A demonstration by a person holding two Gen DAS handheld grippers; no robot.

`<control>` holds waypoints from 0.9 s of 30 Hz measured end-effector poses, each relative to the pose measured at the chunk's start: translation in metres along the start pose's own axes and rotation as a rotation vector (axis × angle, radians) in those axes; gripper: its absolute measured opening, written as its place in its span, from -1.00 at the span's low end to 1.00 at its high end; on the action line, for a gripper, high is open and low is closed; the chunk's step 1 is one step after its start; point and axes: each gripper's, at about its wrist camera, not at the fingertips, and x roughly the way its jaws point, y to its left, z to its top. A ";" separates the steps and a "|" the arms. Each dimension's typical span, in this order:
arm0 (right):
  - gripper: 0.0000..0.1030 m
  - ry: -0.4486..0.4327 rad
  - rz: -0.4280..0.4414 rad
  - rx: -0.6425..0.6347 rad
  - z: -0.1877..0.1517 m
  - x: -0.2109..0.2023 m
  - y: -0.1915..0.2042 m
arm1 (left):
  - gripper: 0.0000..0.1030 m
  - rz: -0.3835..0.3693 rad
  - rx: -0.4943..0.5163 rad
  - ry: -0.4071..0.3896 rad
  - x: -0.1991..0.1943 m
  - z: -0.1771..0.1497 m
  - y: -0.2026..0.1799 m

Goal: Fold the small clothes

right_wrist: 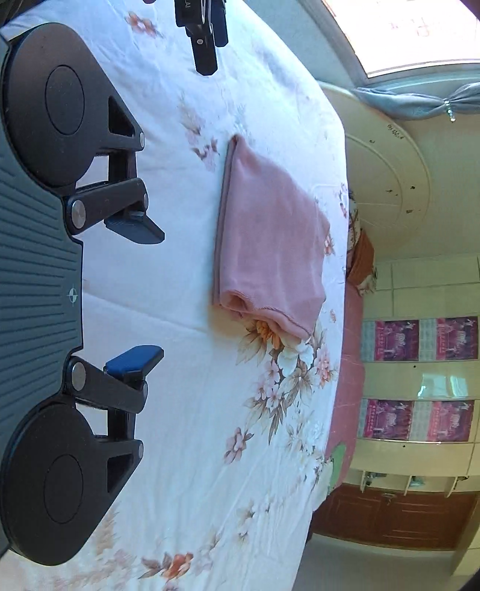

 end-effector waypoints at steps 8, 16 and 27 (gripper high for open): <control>1.00 -0.162 -0.094 0.034 -0.038 -0.110 0.045 | 1.00 -0.010 0.096 -0.082 -0.084 -0.007 -0.046; 1.00 -0.204 -0.133 0.012 -0.054 -0.148 0.058 | 1.00 -0.016 0.100 -0.093 -0.115 -0.010 -0.063; 1.00 -0.221 -0.113 0.020 -0.058 -0.166 0.052 | 0.99 0.008 0.080 -0.105 -0.130 -0.008 -0.064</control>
